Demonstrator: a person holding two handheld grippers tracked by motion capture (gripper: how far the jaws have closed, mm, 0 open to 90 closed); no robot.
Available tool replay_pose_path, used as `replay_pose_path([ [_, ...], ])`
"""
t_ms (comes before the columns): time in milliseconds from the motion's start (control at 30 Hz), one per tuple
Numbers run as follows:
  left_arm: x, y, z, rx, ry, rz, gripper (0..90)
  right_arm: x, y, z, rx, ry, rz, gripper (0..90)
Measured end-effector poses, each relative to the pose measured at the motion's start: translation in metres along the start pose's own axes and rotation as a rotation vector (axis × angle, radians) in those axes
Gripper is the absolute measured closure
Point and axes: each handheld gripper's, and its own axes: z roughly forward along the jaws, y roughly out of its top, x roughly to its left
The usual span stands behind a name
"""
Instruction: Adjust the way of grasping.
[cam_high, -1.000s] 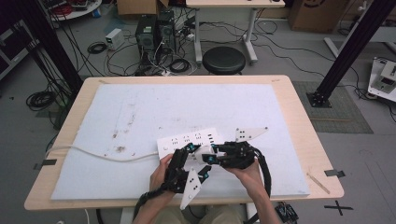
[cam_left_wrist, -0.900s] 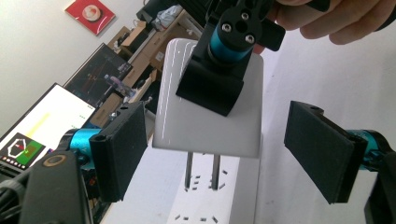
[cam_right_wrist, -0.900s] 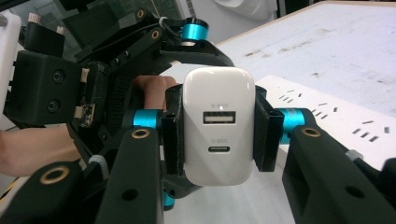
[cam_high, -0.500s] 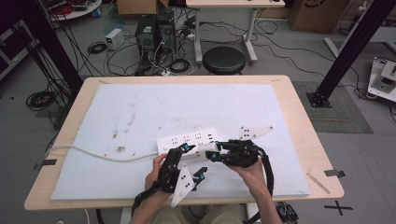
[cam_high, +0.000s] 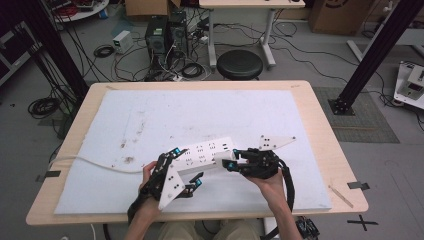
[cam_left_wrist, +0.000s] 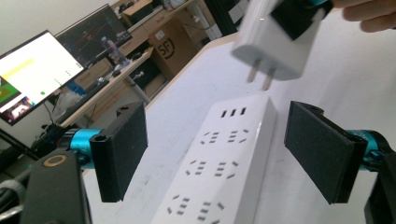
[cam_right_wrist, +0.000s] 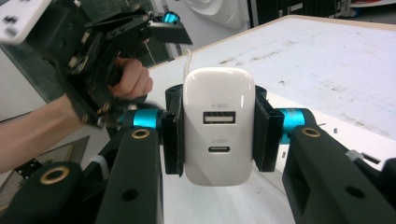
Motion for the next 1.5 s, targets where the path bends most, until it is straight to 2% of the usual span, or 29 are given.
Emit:
replay_pose_path([
  [33, 0.004, -0.002, -0.002, 0.001, 0.010, -0.020, 21.6, 0.000, 0.000, -0.001, 0.001, -0.003, 0.003, 63.3],
  [133, 0.004, -0.002, -0.002, 0.001, 0.010, -0.020, 21.6, 0.000, 0.000, -0.001, 0.000, -0.005, 0.001, 63.3],
  [167, 0.023, -0.013, -0.012, 0.020, 0.038, -0.094, 21.6, 0.001, 0.000, -0.003, 0.005, -0.015, -0.004, 63.3],
  [200, 0.028, -0.016, -0.015, 0.015, 0.049, -0.121, 21.6, 0.001, 0.000, -0.004, 0.004, -0.015, -0.006, 63.3],
  [267, 0.033, -0.019, -0.018, 0.023, 0.054, -0.131, 21.6, 0.001, 0.000, -0.005, 0.012, -0.022, -0.007, 63.2],
  [300, 0.037, -0.022, -0.020, 0.014, 0.059, -0.161, 21.6, 0.001, 0.000, -0.005, 0.013, -0.027, -0.010, 63.3],
  [367, 0.042, -0.025, -0.024, 0.025, 0.060, -0.168, 21.6, 0.001, 0.000, -0.005, 0.011, -0.029, -0.014, 63.3],
  [400, 0.052, -0.033, -0.032, 0.021, 0.083, -0.218, 21.6, 0.001, 0.000, -0.006, 0.010, -0.034, -0.014, 63.2],
  [467, 0.059, -0.040, -0.039, 0.029, 0.102, -0.243, 21.6, 0.001, 0.000, -0.008, 0.009, -0.038, -0.011, 63.2],
  [600, 0.064, -0.049, -0.046, 0.040, 0.128, -0.275, 21.6, 0.002, 0.001, -0.011, -0.004, -0.045, -0.013, 63.3],
  [667, 0.069, -0.056, -0.052, 0.045, 0.147, -0.309, 21.4, 0.002, 0.001, -0.012, -0.016, -0.054, -0.019, 63.2],
  [733, 0.070, -0.057, -0.053, 0.049, 0.152, -0.314, 21.4, 0.003, 0.001, -0.013, -0.012, -0.055, -0.013, 63.2],
  [767, 0.073, -0.062, -0.056, 0.055, 0.167, -0.337, 21.4, 0.003, 0.001, -0.013, -0.011, -0.055, -0.015, 63.2],
  [800, 0.073, -0.062, -0.056, 0.055, 0.167, -0.337, 21.4, 0.003, 0.001, -0.013, -0.011, -0.055, -0.015, 63.2],
  [833, 0.079, -0.069, -0.062, 0.065, 0.185, -0.362, 21.2, 0.004, 0.000, -0.017, -0.018, -0.063, -0.028, 63.3],
  [1000, 0.084, -0.076, -0.068, 0.067, 0.201, -0.389, 21.2, 0.005, -0.001, -0.019, -0.025, -0.066, -0.029, 63.3],
  [1033, 0.087, -0.080, -0.070, 0.071, 0.211, -0.406, 21.2, 0.005, -0.001, -0.021, -0.029, -0.069, -0.030, 63.3],
  [1067, 0.087, -0.080, -0.070, 0.071, 0.211, -0.406, 21.2, 0.005, -0.001, -0.021, -0.029, -0.069, -0.030, 63.3],
  [1100, 0.090, -0.086, -0.074, 0.072, 0.219, -0.428, 21.3, 0.007, -0.002, -0.022, -0.019, -0.074, -0.029, 63.3],
  [1233, 0.092, -0.090, -0.076, 0.078, 0.223, -0.445, 21.2, 0.006, -0.002, -0.023, -0.020, -0.084, -0.038, 63.3],
  [1333, 0.096, -0.098, -0.082, 0.079, 0.234, -0.491, 21.6, 0.005, -0.003, -0.025, -0.024, -0.095, -0.023, 63.3],
  [1500, 0.099, -0.103, -0.085, 0.081, 0.240, -0.528, 22.1, 0.004, -0.003, -0.026, -0.023, -0.101, -0.025, 63.3],
])
